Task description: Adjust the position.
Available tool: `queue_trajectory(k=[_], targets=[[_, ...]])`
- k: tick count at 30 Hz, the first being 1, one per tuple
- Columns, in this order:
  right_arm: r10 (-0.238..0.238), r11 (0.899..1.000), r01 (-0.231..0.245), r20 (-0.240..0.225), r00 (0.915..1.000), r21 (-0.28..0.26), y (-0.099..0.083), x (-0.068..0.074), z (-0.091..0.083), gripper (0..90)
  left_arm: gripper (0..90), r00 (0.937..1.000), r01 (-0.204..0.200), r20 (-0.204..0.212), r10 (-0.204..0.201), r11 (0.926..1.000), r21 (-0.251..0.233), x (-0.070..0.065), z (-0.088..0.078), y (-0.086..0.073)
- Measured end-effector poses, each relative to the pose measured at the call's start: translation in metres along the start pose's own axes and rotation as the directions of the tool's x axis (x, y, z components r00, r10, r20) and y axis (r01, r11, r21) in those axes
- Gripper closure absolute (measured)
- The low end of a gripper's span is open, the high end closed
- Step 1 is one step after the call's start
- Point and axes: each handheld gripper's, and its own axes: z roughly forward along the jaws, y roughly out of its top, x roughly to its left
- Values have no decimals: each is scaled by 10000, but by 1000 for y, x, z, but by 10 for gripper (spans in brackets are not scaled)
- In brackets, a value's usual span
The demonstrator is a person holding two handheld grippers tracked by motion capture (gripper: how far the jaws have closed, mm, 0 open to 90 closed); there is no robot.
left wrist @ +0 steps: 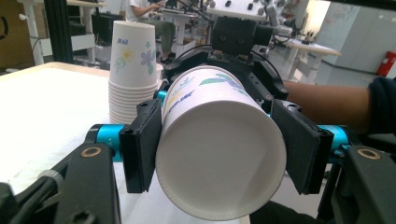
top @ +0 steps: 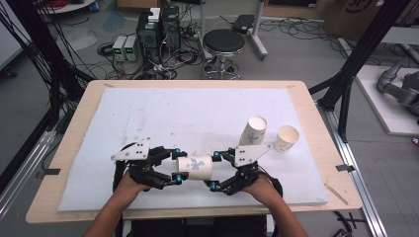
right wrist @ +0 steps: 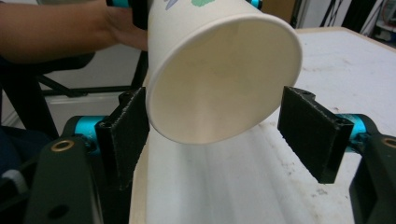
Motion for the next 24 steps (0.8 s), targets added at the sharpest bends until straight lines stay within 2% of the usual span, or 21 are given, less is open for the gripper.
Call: queue_trajectory(k=[5, 9, 14, 24], targets=[[119, 9999, -118, 10, 9999, -125, 0, -2, 0, 252, 362, 10000, -31, -26, 31, 10000, -3, 0, 0, 0], [390, 9991, -388, 77, 9992, -145, -1, -3, 0, 205, 363, 10000, -37, 43, 37, 10000, -35, 0, 0, 0], [397, 9991, -399, -144, 9991, -108, 0, -1, 3, 205, 364, 9997, 38, 247, -36, 10000, -61, 0, 2, -1], [165, 9990, -176, -261, 9995, -413, 0, -1, 2, 291, 364, 9993, 117, 367, -109, 9997, -216, 1, 1, -3]])
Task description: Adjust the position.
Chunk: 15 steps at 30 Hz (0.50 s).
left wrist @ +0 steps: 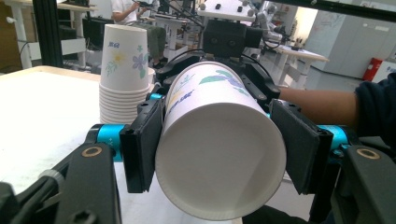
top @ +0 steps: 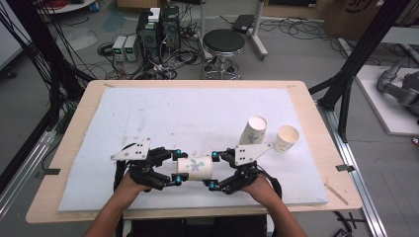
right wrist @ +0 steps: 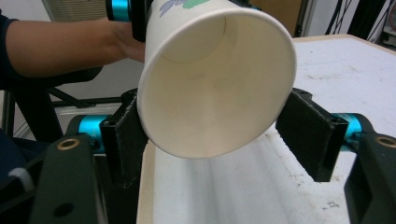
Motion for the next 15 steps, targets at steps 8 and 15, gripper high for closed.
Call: queue_trajectory(k=[8, 15], targets=[[29, 10000, -29, -6, 10000, -51, 1, 0, -1, 311, 354, 10000, 30, -16, -30, 10000, -53, 1, 0, -1], [28, 10000, -29, 51, 10000, 78, 3, 1, -4, 311, 170, 9968, 61, -802, -20, 9987, 515, -1, 2, 3]])
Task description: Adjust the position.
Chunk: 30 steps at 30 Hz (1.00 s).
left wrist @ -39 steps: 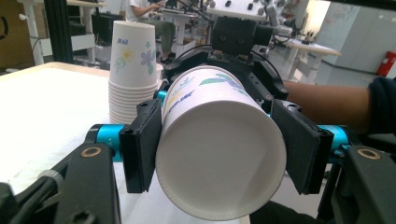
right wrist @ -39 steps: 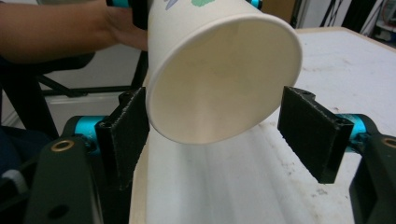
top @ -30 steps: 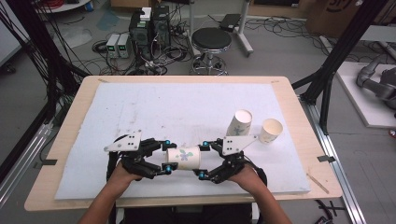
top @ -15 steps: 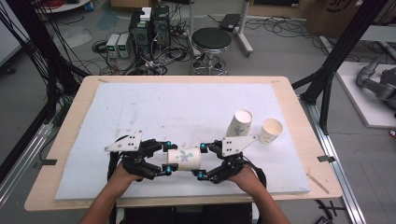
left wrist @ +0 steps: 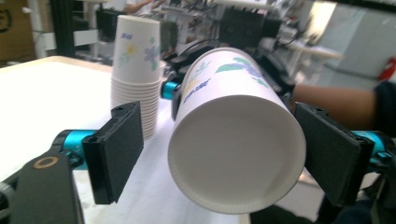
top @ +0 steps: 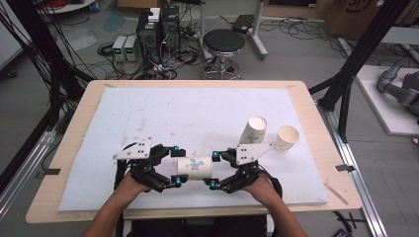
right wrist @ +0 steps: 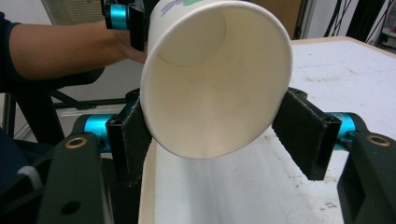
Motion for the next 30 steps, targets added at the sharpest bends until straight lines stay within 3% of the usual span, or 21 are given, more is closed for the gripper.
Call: queue_trajectory(k=[6, 10, 21, 27, 30], targets=[[-330, 9926, 285, 358, 9988, 1183, 9, -1, 1, 311, 142, 9990, -179, -401, 209, 9972, 728, 1, -5, 10], [-480, 9863, 422, 327, 9983, 1596, 17, -3, 2, 311, 142, 9972, -294, -643, 383, 9906, 1335, 2, -7, 16], [-1049, 9482, 905, 311, 9940, 3044, 41, -5, 7, 310, 146, 9946, -655, -603, 848, 9606, 2702, -2, 0, 29], [-1211, 9288, 1056, 214, 9924, 3553, 51, -4, 9, 311, 150, 9937, -719, -590, 950, 9469, 3135, -4, 2, 32], [-1365, 9121, 1186, 181, 9905, 3924, 55, -4, 11, 310, 152, 9930, -769, -600, 1020, 9415, 3281, -4, 2, 33]])
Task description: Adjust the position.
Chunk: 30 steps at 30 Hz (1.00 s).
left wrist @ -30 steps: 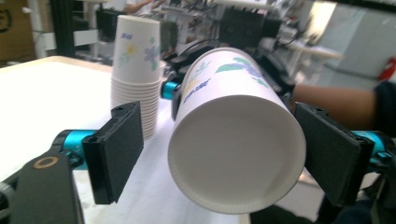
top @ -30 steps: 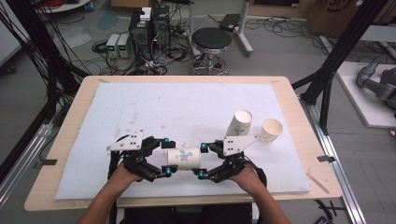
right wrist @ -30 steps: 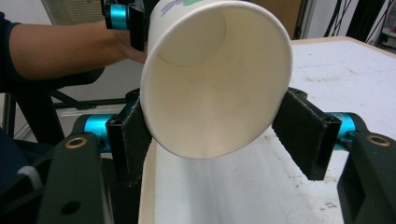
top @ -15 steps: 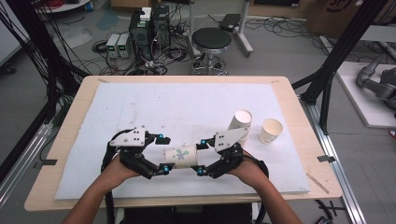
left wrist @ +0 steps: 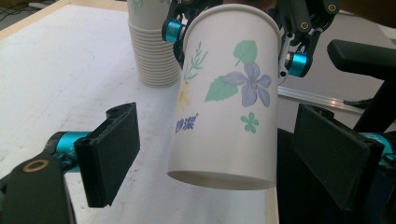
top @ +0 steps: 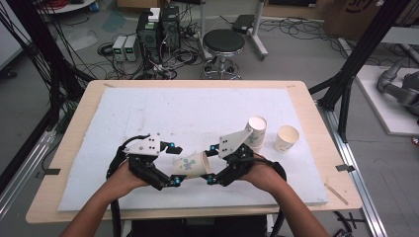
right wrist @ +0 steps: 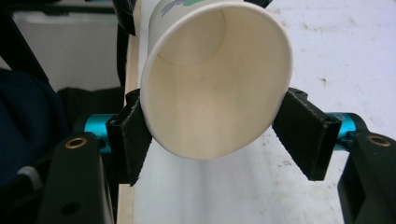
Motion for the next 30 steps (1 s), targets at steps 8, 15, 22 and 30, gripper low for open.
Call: queue_trajectory(k=[8, 15, 22, 30], targets=[[-225, 9981, 228, -65, 9997, 567, 10, 0, 2, 310, 156, 9999, -99, -44, 101, 9987, 496, 0, 2, 2], [-683, 9896, 672, 39, 9977, 1270, 22, 0, 4, 310, 157, 9998, -165, -83, 173, 9957, 912, 1, 4, 4], [-1089, 9738, 1056, 54, 9940, 2015, 34, 1, 7, 310, 163, 9996, -227, -120, 245, 9912, 1304, 1, 8, 5], [-1394, 9489, 1322, 48, 9902, 2865, 41, 2, 15, 310, 173, 9992, -346, -137, 375, 9839, 1752, 1, 12, 4]])
